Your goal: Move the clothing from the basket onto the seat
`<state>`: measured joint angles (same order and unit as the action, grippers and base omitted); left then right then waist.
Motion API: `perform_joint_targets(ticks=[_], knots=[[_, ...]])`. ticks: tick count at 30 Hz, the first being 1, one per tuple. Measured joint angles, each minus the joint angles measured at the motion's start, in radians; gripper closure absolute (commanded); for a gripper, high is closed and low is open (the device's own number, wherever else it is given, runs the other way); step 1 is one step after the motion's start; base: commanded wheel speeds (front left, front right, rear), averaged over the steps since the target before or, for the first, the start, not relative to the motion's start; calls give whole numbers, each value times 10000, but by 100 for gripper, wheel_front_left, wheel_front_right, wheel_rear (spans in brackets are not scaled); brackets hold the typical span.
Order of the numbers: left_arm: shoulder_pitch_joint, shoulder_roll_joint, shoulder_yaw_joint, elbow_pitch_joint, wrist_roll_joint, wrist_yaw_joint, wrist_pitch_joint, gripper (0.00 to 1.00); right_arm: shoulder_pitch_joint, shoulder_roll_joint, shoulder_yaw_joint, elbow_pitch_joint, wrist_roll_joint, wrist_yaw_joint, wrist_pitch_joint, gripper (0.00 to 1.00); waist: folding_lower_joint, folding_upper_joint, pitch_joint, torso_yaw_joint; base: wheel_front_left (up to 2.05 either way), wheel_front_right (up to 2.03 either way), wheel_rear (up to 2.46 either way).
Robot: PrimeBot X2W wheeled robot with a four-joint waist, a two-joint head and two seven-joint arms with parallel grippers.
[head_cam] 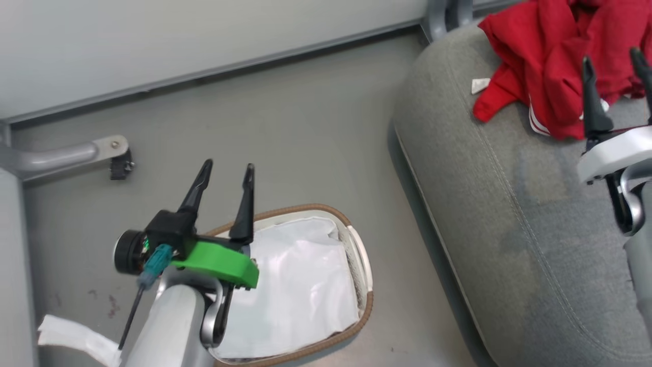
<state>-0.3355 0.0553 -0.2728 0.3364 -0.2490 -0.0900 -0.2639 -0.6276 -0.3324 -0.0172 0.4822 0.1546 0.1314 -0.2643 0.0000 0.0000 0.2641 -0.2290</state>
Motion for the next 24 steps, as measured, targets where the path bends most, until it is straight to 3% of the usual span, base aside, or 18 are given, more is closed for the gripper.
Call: perform_joint_targets(ticks=[13, 24], knots=[[1736, -36, 1697, -230, -497, 230, -2, 0, 1478, 1703, 410, -836, -79, 0, 0, 0, 0, 0, -1303, 1203, 0, 0, 0], [2492, -48, 1632, -395, -681, 387, 0, 0, 3258, 2784, 259, -1340, 19, 0, 0, 0, 0, -1, -1811, 1830, 0, 0, 0]])
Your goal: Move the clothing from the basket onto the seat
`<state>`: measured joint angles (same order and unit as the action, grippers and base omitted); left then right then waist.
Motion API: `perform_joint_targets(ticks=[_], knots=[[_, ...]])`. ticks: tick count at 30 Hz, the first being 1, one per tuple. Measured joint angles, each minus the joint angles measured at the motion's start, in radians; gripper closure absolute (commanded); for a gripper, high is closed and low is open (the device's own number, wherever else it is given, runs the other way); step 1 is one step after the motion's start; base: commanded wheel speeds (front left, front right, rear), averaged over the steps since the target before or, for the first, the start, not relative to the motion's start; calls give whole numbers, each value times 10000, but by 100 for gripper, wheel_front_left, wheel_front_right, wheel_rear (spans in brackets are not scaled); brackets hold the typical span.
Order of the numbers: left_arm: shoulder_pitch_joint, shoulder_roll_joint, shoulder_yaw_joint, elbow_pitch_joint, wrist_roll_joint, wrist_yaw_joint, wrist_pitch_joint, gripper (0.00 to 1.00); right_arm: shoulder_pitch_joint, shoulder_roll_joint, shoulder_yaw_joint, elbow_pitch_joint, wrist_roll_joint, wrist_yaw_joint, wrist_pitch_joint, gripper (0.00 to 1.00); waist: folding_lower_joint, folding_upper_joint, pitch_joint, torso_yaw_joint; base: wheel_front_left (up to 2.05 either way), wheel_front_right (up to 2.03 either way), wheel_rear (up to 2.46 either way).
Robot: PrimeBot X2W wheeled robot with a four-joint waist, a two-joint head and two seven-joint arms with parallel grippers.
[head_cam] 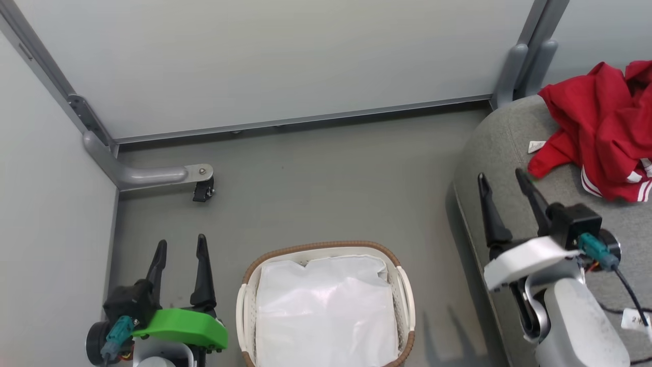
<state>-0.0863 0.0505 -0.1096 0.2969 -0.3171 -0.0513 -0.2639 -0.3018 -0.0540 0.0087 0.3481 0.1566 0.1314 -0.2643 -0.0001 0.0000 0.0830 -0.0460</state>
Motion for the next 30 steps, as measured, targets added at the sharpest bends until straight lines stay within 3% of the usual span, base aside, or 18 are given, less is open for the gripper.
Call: perform_joint_targets(ticks=[10, 28, 29, 30], knots=[[287, -4, -226, -23, -247, 173, 0, 0, 1061, 56, 481, -10, 485, 0, 0, 0, 0, 0, -168, 89, 0, 0, 0], [329, -4, -199, 196, -393, 249, 0, 0, 1086, 54, 497, -65, 685, -2, 0, 0, 0, 0, -205, 38, 0, 0, 0], [334, -4, -207, 286, -422, 249, 2, 100, 1092, 65, 499, -2, 690, 0, 0, 100, 0, 1, -209, 38, 0, 0, 0], [351, -6, -213, 370, -426, 249, 0, 100, 1125, 84, 499, 84, 690, 0, 0, 100, 0, 1, -210, 38, 0, 0, 0]])
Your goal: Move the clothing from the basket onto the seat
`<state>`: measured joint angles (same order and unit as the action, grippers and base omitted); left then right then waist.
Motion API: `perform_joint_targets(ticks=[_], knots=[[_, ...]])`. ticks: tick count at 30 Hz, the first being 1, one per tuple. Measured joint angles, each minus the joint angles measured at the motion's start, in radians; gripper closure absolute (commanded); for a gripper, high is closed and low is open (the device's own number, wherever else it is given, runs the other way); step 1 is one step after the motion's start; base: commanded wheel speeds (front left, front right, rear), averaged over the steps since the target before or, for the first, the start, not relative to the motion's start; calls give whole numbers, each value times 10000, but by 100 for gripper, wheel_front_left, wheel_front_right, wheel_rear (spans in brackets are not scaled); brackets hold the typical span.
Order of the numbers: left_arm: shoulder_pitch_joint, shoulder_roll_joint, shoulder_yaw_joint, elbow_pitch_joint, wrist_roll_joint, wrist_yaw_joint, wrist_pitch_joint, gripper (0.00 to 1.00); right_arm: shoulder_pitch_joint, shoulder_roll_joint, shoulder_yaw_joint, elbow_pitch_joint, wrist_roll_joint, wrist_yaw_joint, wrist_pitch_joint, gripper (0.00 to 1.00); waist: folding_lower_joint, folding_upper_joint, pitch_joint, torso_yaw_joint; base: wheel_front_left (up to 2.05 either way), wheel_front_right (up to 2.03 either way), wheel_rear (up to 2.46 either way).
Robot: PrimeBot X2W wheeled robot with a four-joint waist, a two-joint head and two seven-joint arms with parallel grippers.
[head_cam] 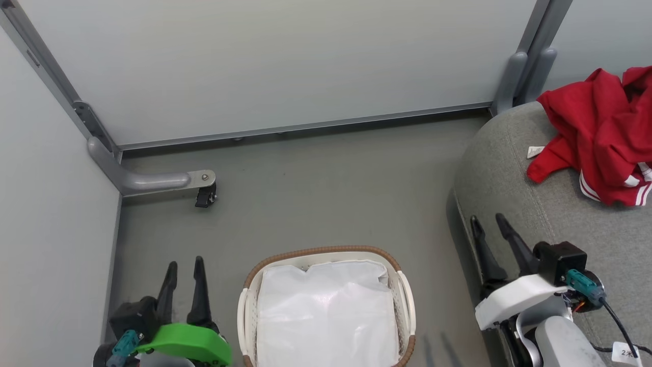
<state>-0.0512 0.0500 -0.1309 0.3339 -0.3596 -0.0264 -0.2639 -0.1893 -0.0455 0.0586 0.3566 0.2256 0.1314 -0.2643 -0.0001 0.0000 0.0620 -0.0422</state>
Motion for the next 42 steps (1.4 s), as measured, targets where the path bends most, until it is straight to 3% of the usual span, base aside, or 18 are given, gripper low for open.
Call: perform_joint_targets(ticks=[5, 42], knots=[[53, -10, 6, 328, -161, -2, 82, 100, 300, 50, -4, 339, 153, 0, 75, 100, 1, 0, -9, 5, 0, 0, 0], [-36, -17, 1028, -132, -5427, -428, 1666, 100, 487, 38, -731, -257, 6023, -2, 1649, 100, 0, 0, -181, 129, 0, 0, 0]])
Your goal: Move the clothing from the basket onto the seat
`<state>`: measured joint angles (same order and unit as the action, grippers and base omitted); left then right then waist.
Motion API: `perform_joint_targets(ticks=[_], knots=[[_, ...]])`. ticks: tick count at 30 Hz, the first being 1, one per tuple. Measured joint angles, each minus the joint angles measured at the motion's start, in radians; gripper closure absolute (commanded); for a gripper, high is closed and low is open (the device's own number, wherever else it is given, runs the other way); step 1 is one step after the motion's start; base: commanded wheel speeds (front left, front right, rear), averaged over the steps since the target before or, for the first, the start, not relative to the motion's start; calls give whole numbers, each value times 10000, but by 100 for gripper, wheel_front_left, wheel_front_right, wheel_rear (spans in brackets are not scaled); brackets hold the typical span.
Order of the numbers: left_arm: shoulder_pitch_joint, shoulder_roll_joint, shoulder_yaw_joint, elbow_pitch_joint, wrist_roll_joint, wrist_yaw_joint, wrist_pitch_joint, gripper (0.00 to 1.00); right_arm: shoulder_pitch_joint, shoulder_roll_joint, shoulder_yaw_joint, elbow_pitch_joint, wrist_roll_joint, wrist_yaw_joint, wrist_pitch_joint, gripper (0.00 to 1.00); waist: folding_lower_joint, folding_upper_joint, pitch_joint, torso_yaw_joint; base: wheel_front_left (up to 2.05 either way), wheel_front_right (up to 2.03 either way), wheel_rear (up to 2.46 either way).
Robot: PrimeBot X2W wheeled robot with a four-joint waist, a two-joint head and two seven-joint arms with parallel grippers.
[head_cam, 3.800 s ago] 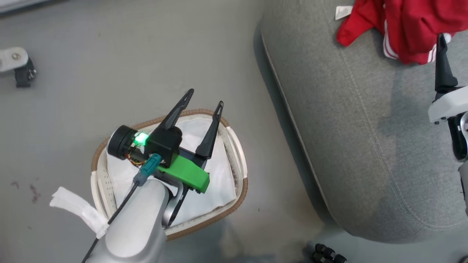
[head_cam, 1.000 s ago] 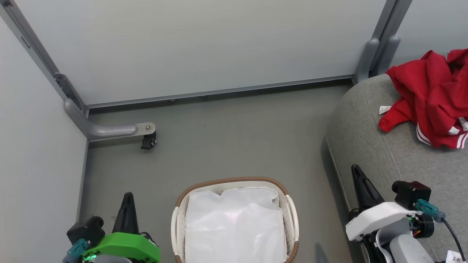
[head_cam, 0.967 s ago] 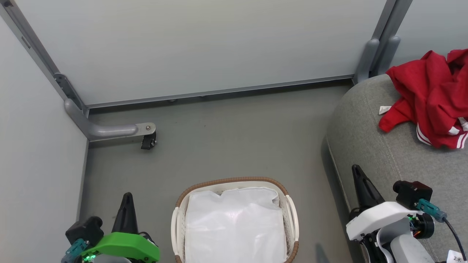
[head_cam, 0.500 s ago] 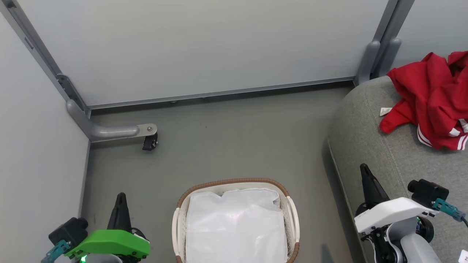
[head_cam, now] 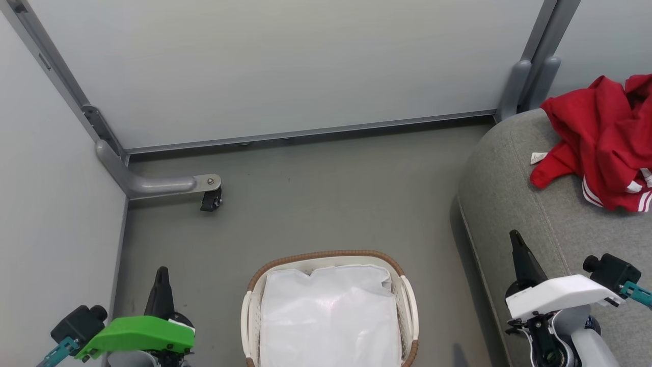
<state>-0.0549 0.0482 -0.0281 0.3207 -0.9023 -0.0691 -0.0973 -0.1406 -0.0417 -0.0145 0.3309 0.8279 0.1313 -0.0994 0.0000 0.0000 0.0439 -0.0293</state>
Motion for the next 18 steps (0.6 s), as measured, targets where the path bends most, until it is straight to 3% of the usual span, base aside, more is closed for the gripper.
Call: perform_joint_targets(ticks=[18], knots=[[-129, 0, 384, -222, -1918, -150, 581, 100, 68, -10, -270, -234, 2121, 0, 571, 100, 0, 0, -84, 60, 0, 0, 0]])
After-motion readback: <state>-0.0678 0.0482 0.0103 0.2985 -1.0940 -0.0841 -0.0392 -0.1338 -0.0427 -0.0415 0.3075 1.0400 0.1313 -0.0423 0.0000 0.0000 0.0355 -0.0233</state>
